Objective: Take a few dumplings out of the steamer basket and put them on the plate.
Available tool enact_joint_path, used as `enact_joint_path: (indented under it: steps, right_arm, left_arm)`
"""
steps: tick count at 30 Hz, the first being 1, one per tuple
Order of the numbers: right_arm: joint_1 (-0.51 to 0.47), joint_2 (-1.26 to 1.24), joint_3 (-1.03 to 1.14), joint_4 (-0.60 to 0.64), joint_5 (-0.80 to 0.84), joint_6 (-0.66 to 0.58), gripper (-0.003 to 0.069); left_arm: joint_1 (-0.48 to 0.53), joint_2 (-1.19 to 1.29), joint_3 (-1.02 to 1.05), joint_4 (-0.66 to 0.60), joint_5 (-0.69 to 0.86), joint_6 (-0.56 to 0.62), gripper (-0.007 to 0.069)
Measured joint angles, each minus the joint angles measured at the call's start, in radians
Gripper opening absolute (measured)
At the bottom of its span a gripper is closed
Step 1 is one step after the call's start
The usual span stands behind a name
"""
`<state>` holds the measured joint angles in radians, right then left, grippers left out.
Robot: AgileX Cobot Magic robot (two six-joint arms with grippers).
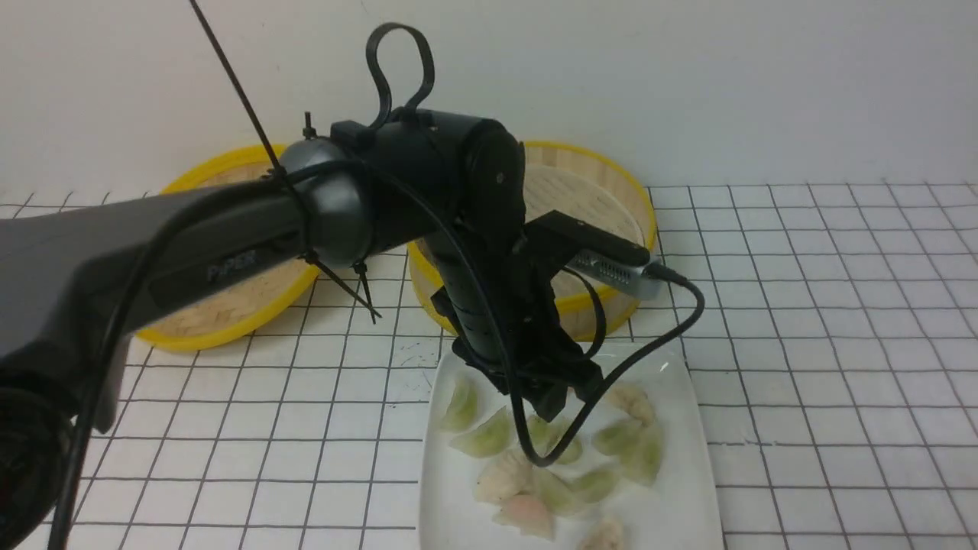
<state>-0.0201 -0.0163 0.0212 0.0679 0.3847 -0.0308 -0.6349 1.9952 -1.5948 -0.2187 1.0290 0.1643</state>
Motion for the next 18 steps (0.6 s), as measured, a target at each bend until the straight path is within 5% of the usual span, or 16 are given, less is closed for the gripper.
enact_joint_path:
  steps: [2, 5, 9, 12, 18]
  right_arm:
    - [0.0, 0.0, 0.0, 0.0, 0.0, 0.0, -0.0015]
    - [0.0, 0.0, 0.0, 0.0, 0.0, 0.0, -0.0015]
    - [0.0, 0.0, 0.0, 0.0, 0.0, 0.0, -0.0015]
    - [0.0, 0.0, 0.0, 0.0, 0.0, 0.0, -0.0015]
    - [0.0, 0.0, 0.0, 0.0, 0.0, 0.0, -0.0015]
  left_arm:
    - [0.0, 0.002, -0.014, 0.032, 0.011, -0.012, 0.0505]
    - [0.0, 0.001, -0.064, 0.056, 0.09, -0.044, 0.0507]
    - [0.0, -0.083, -0.138, 0.117, 0.177, -0.096, 0.0171]
    - [0.0, -0.201, -0.122, 0.126, 0.18, -0.123, 0.0037]
    - [0.0, -0.634, 0.087, 0.133, 0.018, -0.182, -0.0006]
